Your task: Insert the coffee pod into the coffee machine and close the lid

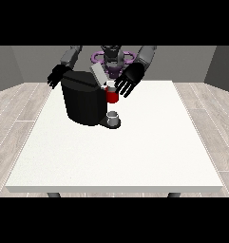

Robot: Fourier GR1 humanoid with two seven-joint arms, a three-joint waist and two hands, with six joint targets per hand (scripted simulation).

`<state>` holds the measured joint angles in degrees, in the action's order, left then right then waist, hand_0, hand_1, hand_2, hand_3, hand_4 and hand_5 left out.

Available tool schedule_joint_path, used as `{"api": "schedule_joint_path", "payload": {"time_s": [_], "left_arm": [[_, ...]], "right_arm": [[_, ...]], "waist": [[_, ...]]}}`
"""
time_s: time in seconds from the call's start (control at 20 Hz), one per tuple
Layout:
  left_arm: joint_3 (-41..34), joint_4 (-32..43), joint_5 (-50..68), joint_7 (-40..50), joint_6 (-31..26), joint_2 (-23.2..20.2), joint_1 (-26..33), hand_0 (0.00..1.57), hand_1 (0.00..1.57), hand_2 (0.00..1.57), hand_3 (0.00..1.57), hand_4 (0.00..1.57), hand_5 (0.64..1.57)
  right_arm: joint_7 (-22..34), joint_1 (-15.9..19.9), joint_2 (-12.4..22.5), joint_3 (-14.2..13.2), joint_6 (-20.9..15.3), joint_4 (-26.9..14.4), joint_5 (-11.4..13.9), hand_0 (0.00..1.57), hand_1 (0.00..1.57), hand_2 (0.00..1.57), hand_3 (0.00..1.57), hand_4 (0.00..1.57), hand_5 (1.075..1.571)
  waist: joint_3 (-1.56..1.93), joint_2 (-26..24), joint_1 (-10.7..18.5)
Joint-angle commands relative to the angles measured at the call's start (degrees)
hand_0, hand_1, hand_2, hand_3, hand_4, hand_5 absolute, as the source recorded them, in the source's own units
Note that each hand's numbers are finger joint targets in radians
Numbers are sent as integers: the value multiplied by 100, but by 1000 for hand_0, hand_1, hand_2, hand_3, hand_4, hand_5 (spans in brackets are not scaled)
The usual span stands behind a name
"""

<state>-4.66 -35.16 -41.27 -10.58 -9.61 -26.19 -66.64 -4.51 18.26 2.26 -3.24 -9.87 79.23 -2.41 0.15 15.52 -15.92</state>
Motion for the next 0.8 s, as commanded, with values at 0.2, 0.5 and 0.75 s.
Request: {"api": "schedule_joint_path", "payload": {"time_s": [0.2, 0.5, 0.75], "left_arm": [[117, 81, -230, 19, -129, -85, 57, 0, 0, 0, 0, 0, 1571], [219, -109, -253, 154, -305, 232, -23, 0, 0, 0, 0, 0, 1571], [179, -193, -233, 313, -554, 200, 43, 0, 0, 0, 0, 0, 1571]], "right_arm": [[-164, -210, -215, 157, -151, -37, 126, 0, 0, 0, 0, 413, 1571], [327, 193, -5, -133, -294, -330, 47, 0, 0, 0, 0, 348, 1571], [66, -175, 129, -226, -121, -584, 5, 0, 0, 0, 0, 378, 1571]], "waist": [[-13, -48, 2], [-13, -356, 318], [-12, -658, 428]]}}
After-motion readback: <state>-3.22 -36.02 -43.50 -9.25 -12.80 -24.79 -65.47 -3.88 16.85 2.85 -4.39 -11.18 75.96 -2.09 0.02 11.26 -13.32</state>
